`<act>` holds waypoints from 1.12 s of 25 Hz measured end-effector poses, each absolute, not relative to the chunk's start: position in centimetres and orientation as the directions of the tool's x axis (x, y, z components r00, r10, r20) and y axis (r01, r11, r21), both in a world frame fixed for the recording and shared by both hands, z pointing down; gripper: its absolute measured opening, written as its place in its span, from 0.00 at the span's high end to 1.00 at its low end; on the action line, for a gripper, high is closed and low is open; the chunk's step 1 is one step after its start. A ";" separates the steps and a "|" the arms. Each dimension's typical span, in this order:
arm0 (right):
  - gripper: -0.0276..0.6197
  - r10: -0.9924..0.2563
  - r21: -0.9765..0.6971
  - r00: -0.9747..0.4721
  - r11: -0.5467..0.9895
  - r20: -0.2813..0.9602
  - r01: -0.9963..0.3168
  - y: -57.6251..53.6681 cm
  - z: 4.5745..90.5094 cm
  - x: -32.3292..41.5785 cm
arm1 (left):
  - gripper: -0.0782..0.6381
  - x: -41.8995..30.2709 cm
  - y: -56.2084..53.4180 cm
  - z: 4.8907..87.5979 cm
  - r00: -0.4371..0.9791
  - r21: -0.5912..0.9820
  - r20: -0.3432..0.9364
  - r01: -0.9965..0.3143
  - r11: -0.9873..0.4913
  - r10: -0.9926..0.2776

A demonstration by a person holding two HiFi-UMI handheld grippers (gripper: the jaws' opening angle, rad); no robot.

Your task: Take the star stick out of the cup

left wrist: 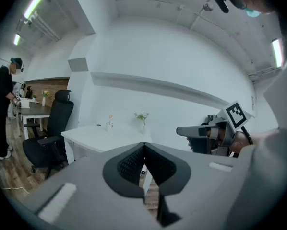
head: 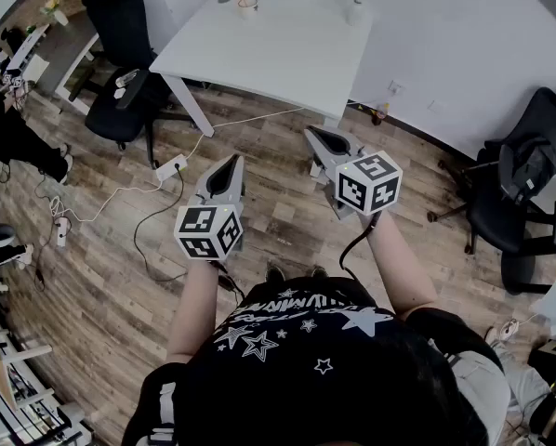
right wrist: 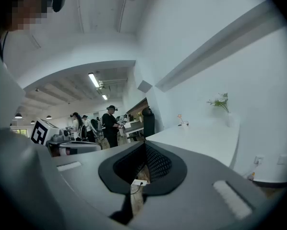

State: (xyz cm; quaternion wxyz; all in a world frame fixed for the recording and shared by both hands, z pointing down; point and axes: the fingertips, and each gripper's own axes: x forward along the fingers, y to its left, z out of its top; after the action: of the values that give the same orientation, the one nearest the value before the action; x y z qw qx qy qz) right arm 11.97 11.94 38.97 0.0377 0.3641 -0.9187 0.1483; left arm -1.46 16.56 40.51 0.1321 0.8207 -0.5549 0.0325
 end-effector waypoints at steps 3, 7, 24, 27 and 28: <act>0.94 -0.656 -0.243 -0.734 0.693 0.175 -0.678 12.6 38.9 12.0 | 0.89 -1.4 17.1 40.3 0.379 0.180 0.195 -0.921 -0.346 -0.905; 0.94 -0.656 -0.244 -0.735 0.695 0.169 -0.676 13.1 38.7 11.9 | 0.89 -1.3 17.6 39.9 0.376 0.175 0.190 -0.922 -0.346 -0.907; 0.94 -0.654 -0.257 -0.740 0.697 0.157 -0.670 12.1 38.3 9.4 | 0.89 -4.5 17.2 40.1 0.373 0.172 0.219 -0.924 -0.341 -0.902; 0.94 -0.655 -0.255 -0.733 0.689 0.182 -0.678 11.9 39.2 7.7 | 0.89 -6.6 16.9 40.4 0.364 0.181 0.215 -0.927 -0.329 -0.906; 0.94 -0.657 -0.252 -0.730 0.686 0.189 -0.682 11.8 39.5 7.1 | 0.89 -7.3 16.8 40.6 0.362 0.181 0.213 -0.928 -0.327 -0.908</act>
State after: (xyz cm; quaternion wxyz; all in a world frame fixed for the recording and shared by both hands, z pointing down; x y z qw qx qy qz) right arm 7.12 11.83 39.52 0.0419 0.3649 -0.9173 0.1541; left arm -7.33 16.78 40.59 0.1365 0.8137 -0.5638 0.0365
